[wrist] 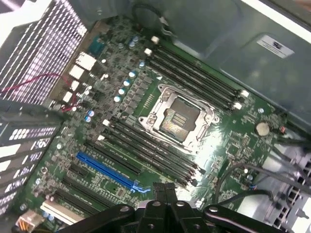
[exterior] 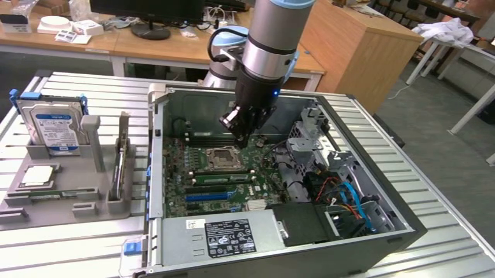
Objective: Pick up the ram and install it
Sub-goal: 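Press down the ram until it locks into place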
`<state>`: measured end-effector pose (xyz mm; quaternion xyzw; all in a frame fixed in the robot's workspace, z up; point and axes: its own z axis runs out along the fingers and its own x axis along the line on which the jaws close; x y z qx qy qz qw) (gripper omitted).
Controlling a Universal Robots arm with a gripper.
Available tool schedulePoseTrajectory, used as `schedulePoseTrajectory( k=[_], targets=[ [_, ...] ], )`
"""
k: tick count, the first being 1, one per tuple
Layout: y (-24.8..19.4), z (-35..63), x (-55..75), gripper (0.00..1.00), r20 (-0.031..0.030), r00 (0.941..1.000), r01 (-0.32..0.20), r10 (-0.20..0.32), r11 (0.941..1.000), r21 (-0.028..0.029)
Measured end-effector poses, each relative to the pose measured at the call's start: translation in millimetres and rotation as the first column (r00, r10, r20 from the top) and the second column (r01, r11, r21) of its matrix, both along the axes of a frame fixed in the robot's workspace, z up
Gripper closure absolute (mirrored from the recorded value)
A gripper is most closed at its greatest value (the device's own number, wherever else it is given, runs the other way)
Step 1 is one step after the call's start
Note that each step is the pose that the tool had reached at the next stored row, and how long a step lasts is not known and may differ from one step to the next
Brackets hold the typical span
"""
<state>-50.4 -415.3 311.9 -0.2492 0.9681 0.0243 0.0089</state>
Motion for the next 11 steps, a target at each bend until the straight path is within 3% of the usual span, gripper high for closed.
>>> schedulePoseTrajectory(
  k=[6,11],
  targets=[
    [0.1,2.0,0.0,0.89,-0.0006,0.9978,0.067,-0.067,0.9978,0.0004],
    [0.0,2.7,0.0,0.89,-0.0017,0.9912,0.132,-0.132,0.9912,0.0001]
  ],
)
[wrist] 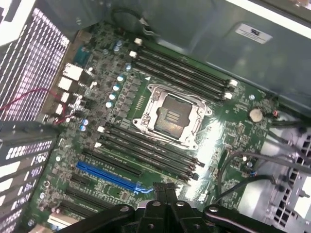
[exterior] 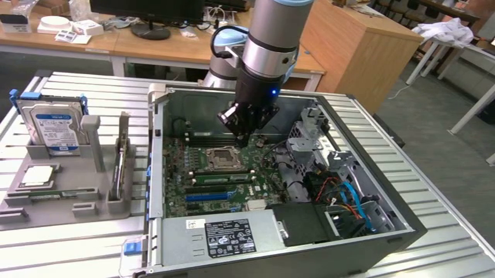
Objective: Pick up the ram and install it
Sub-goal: 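Press down the ram until it locks into place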
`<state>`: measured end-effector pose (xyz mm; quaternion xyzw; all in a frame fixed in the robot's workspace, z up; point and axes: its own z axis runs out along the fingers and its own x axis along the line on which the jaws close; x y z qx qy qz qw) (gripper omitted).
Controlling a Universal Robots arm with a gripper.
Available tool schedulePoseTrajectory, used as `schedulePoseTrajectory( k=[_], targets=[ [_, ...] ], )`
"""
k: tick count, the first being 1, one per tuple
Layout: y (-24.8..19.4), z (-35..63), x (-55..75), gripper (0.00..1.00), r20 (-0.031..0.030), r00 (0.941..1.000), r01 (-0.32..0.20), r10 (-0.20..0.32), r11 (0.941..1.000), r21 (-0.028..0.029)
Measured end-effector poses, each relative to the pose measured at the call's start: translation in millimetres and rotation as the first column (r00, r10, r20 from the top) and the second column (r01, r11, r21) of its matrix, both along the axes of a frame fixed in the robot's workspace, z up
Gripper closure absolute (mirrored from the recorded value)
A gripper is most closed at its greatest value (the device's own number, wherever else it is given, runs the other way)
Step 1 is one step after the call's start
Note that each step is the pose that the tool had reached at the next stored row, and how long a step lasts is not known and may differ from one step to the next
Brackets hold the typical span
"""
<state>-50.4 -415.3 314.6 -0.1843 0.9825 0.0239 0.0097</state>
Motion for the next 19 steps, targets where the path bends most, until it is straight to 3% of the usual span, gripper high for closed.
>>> schedulePoseTrajectory(
  k=[5,9,14,19],
  targets=[
    [0.0,0.2,0.0,0.89,-0.0001,0.9968,0.080,-0.080,0.9968,0.0000],
    [0.0,0.2,0.0,0.89,-0.0001,0.9891,0.147,-0.147,0.9891,0.0000],
    [0.0,0.2,0.0,0.89,-0.0001,0.9742,0.226,-0.226,0.9742,-0.0001],
    [0.0,0.2,0.0,0.89,-0.0007,0.9537,0.301,-0.301,0.9537,-0.0002]
  ],
)
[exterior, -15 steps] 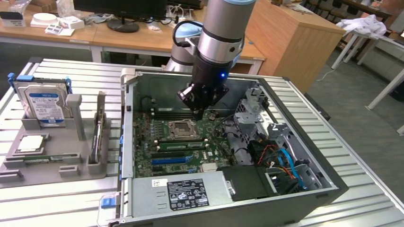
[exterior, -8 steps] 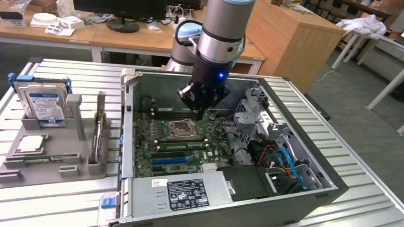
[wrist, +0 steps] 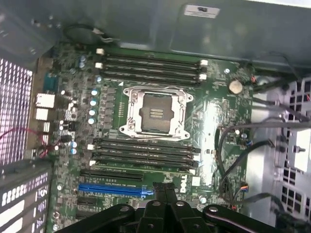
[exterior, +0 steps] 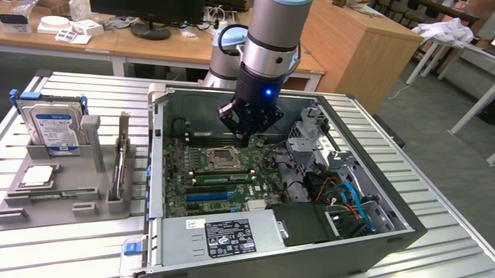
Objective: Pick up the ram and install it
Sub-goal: 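Press down the ram until it locks into place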
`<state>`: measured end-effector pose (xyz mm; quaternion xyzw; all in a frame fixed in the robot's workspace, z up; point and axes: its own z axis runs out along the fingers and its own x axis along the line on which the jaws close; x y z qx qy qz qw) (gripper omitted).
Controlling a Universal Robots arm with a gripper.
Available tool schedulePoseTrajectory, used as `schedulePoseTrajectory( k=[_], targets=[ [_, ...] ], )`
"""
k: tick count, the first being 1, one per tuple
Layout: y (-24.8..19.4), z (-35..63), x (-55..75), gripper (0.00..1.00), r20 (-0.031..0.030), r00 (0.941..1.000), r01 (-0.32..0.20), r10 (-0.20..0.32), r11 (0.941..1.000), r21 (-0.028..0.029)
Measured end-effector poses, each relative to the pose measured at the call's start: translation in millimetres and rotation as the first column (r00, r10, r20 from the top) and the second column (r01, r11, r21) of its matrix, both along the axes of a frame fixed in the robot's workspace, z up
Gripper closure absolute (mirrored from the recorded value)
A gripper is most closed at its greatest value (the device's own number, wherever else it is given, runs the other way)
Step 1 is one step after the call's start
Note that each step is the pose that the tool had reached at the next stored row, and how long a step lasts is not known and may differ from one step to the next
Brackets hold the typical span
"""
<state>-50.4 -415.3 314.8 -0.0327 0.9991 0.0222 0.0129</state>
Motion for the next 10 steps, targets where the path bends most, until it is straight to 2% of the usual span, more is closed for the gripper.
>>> schedulePoseTrajectory(
  k=[2,5,10],
  targets=[
    [0.0,0.0,0.0,0.89,-0.0016,0.9997,0.025,-0.025,0.9997,0.0000],
    [0.0,0.0,-0.1,0.89,-0.0096,0.9995,0.032,-0.032,0.9995,-0.0003],
    [0.1,0.8,0.0,0.89,-0.0118,0.9994,0.032,-0.032,0.9995,-0.0005]
  ],
)
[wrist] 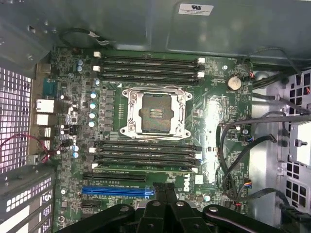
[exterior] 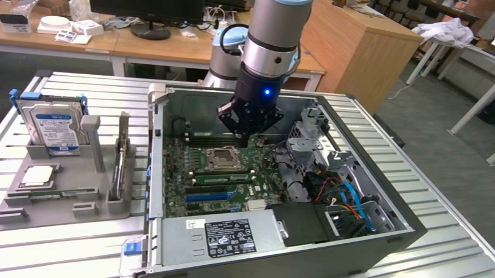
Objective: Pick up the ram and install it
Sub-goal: 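Press down the ram until it locks into place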
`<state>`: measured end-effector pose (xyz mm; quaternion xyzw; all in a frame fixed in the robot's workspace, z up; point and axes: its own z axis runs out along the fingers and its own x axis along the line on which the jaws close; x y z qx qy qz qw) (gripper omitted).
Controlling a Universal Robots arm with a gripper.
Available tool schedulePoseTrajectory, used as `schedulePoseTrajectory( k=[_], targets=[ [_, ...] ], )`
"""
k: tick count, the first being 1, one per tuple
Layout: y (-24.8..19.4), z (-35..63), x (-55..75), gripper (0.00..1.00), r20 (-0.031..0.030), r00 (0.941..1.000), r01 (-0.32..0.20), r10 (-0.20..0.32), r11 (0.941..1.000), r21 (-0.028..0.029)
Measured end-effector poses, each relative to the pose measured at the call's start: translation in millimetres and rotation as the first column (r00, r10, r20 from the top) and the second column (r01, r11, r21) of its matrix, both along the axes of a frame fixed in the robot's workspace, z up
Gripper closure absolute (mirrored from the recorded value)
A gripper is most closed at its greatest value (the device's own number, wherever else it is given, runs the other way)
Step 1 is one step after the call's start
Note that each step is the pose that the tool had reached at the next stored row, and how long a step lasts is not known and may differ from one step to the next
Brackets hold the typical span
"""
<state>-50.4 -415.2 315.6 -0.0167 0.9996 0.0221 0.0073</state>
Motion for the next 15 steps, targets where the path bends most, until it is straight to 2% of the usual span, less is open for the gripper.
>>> schedulePoseTrajectory(
  k=[6,15],
  targets=[
    [0.0,9.4,0.0,0.89,-0.0016,1.0000,0.000,0.000,1.0000,0.0001],
    [0.0,9.9,-4.1,0.89,-0.0017,1.0000,0.000,0.000,1.0000,0.0001]
  ],
)
